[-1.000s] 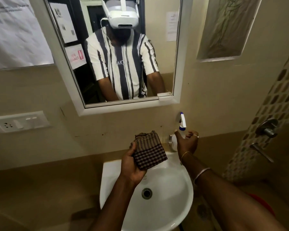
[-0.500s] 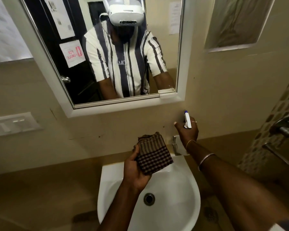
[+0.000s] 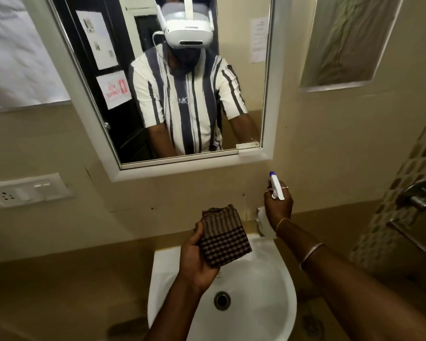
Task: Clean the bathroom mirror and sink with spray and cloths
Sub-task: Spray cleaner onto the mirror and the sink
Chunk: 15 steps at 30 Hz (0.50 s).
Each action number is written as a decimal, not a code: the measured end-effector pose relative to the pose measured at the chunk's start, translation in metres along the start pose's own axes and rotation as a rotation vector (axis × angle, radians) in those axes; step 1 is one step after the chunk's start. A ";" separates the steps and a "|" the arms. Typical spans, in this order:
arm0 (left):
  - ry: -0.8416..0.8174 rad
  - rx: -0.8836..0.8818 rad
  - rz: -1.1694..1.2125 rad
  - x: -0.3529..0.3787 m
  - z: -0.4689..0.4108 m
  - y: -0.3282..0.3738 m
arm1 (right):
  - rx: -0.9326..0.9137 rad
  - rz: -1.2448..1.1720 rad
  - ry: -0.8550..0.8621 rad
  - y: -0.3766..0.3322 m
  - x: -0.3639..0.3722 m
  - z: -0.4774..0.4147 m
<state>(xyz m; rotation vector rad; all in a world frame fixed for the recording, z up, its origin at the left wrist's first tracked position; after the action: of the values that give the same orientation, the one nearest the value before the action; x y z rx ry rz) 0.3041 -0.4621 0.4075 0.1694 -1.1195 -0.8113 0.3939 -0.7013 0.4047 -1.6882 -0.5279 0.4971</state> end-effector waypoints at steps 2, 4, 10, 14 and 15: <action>0.001 0.018 -0.006 -0.004 0.005 0.004 | 0.024 -0.033 -0.028 -0.008 -0.004 0.017; 0.004 0.027 -0.010 -0.007 0.013 0.009 | 0.064 -0.059 -0.044 -0.013 -0.009 0.037; 0.038 0.024 -0.011 -0.018 0.034 0.019 | 0.144 -0.077 -0.120 -0.029 -0.041 0.110; 0.003 0.018 -0.020 -0.019 0.060 0.032 | 0.199 -0.046 -0.113 -0.043 -0.072 0.159; -0.004 0.028 -0.035 -0.019 0.067 0.035 | 0.212 -0.050 -0.121 -0.047 -0.080 0.170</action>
<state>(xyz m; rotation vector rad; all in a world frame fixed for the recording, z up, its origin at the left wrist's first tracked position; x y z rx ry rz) 0.2607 -0.4073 0.4421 0.2119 -1.1350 -0.8277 0.2261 -0.6071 0.4248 -1.4455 -0.5824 0.5999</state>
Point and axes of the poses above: each hand's wrist, its own z-axis away from the middle knuckle, its own x-axis out of the palm, y = z × x, the point moved 4 cm from there along -z, towards the middle knuckle, and after that the axes turned 8 degrees about y, right-handed, at the moved point
